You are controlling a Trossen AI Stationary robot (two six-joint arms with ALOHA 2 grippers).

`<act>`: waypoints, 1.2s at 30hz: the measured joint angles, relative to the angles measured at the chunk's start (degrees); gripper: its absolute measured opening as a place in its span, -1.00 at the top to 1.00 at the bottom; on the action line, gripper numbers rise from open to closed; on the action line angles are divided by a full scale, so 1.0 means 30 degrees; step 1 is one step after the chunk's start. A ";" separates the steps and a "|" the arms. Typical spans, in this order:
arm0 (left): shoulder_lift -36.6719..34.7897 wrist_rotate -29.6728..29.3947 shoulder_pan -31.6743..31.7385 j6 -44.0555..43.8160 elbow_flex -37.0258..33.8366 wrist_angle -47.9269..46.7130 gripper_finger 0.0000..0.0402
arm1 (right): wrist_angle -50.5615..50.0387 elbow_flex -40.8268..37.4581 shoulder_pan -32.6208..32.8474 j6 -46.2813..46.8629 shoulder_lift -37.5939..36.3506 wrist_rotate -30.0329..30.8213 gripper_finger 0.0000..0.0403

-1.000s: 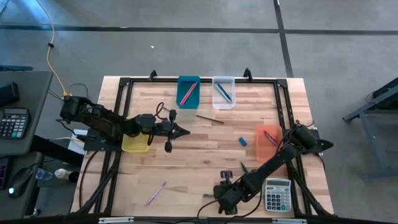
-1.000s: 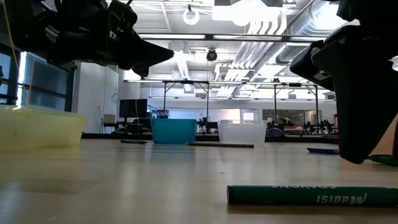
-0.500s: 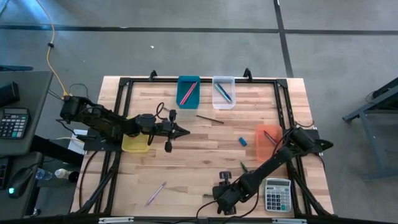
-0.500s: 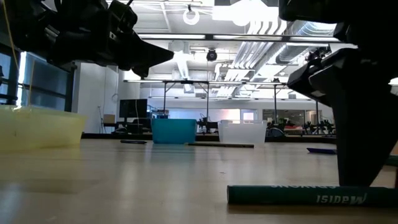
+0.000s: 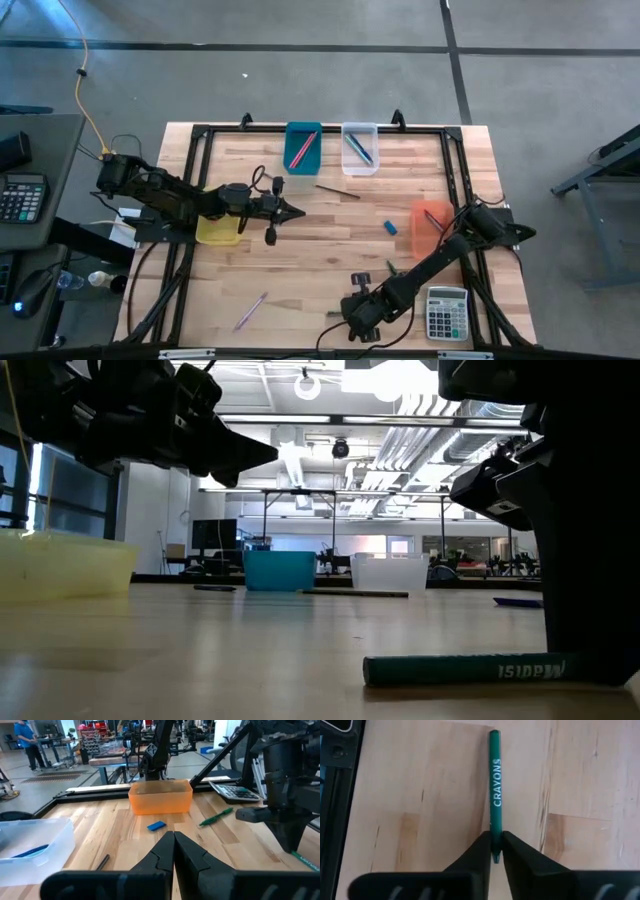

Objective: Sort crayons/erasers/pens/pencils in bins
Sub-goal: Put the green crayon into the orange bin

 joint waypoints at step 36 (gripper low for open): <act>0.0000 0.0007 0.0000 0.0000 0.0000 -0.0323 1.00 | -1.8215 -0.0050 0.0406 1.0598 -0.8728 0.4109 0.90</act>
